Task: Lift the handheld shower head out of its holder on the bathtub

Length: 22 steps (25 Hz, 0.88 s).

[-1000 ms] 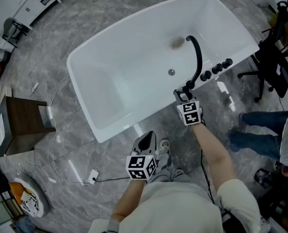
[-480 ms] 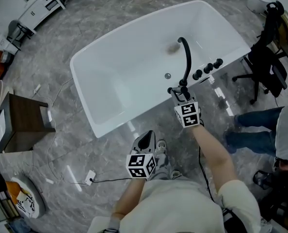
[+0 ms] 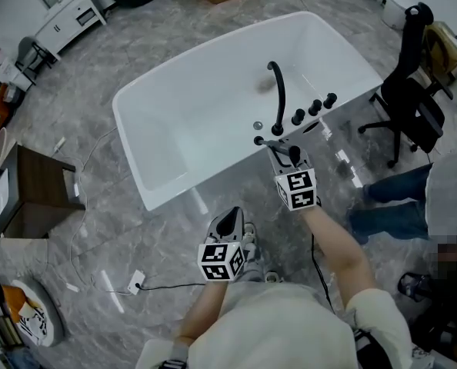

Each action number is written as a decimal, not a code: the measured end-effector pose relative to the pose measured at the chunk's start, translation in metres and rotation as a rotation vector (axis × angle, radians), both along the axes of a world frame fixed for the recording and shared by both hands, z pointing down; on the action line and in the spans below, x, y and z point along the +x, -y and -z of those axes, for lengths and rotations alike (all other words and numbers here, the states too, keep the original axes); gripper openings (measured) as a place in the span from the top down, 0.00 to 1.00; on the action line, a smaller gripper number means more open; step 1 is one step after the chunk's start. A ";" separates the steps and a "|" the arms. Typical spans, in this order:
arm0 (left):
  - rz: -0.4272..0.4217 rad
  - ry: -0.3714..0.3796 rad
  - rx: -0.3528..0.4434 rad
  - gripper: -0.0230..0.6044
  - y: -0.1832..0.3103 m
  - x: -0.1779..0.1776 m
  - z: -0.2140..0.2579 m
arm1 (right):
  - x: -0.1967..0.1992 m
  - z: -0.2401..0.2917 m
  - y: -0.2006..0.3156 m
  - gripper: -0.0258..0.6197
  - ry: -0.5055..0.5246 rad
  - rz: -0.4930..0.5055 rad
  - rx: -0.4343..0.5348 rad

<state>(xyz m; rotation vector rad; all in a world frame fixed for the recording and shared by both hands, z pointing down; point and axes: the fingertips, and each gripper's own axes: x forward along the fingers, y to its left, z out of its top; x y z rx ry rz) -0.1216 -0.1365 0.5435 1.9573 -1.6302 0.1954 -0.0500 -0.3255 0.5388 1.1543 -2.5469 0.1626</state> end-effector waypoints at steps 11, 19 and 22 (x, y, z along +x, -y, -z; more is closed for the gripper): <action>0.015 0.017 0.030 0.93 -0.052 0.031 0.018 | 0.034 0.085 -0.067 0.74 0.123 0.020 0.118; -0.001 0.024 0.063 0.93 -0.083 0.060 0.032 | 0.061 0.139 -0.123 0.74 0.200 0.035 0.217; -0.001 0.029 0.067 0.93 -0.096 0.068 0.035 | 0.074 0.159 -0.141 0.74 0.241 0.025 0.241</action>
